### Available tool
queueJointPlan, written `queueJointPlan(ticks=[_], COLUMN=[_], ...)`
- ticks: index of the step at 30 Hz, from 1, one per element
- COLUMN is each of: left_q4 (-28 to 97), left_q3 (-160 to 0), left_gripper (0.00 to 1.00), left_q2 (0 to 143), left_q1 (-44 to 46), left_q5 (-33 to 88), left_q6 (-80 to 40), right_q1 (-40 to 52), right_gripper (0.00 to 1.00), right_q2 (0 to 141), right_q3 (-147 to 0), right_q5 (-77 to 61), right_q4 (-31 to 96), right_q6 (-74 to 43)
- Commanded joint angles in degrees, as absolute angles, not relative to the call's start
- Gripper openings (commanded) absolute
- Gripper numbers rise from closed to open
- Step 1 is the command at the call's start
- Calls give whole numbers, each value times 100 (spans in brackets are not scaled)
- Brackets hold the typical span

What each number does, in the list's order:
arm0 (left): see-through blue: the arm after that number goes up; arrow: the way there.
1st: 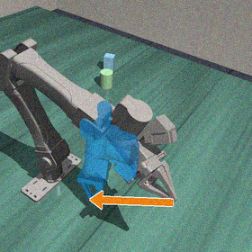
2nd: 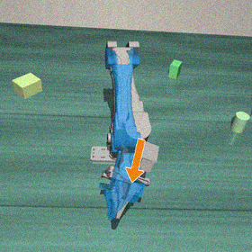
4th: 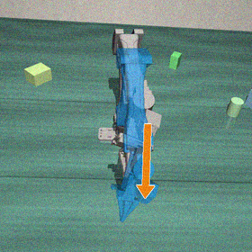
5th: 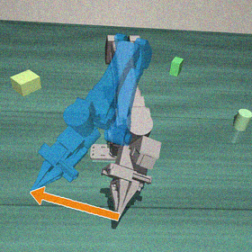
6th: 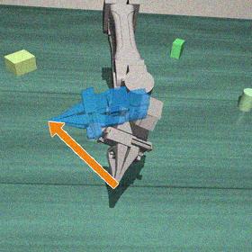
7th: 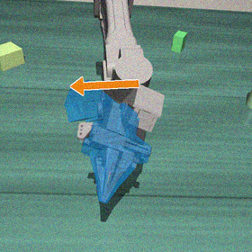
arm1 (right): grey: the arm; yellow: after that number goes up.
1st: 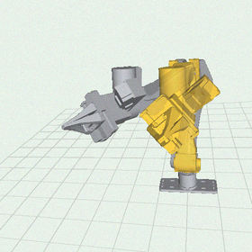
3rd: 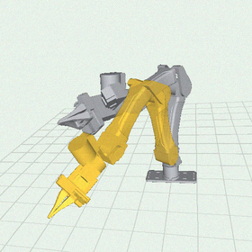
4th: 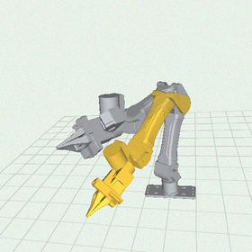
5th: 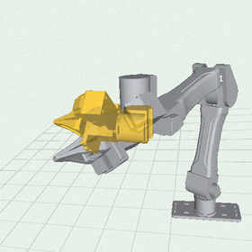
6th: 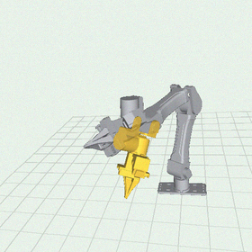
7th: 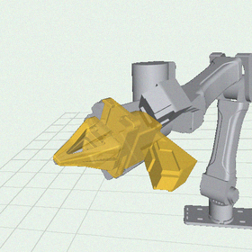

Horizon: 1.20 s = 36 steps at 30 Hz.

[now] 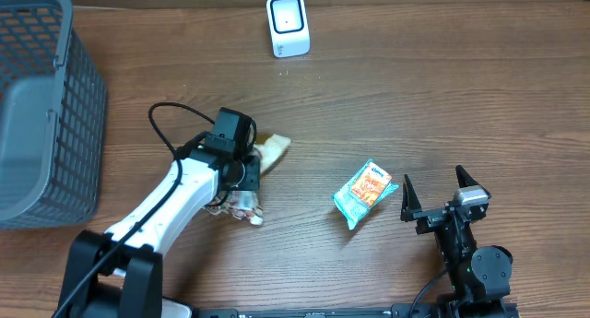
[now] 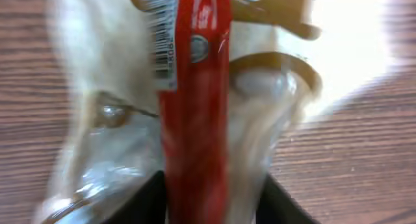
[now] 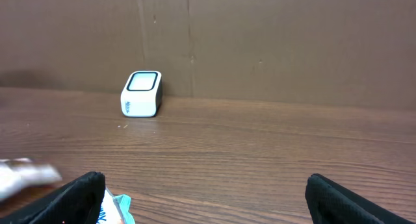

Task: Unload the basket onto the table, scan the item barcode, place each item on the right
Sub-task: 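Grasp the red-and-white snack packet and lift it out with the left gripper, then lower the red-and-white packet onto the table and open the left gripper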

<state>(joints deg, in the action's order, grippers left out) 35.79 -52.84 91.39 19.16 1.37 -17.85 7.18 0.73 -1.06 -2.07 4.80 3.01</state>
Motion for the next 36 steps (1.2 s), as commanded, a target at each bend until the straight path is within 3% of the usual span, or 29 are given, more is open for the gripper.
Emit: queueJointPlan(ticks=[1, 5, 8, 11, 26, 36], left_q4=[3470, 3354, 3382, 3605, 5341, 5603], left_q3=[-5240, -5242, -5280, -5498, -7500, -7771], left_gripper=[42, 66, 77, 100, 100, 99], left_q2=[9500, 9795, 9786, 9723, 8962, 8812], left_q1=[1964, 1962, 1962, 1938, 1909, 1570], left_q5=[183, 322, 322, 285, -183, -1472], left_q6=[-1865, -1857, -1811, -1787, -1780, -1778], right_q1=[733, 733, 733, 733, 733, 733], right_gripper=[100, 100, 100, 100, 100, 100], right_q2=[16, 16, 16, 16, 16, 16], right_q3=[-45, -45, -45, -45, -45, -45], right_q5=[-132, -134, -134, -134, -134, -134], right_q4=[469, 469, 469, 469, 469, 469], right_q6=[285, 285, 285, 285, 285, 285])
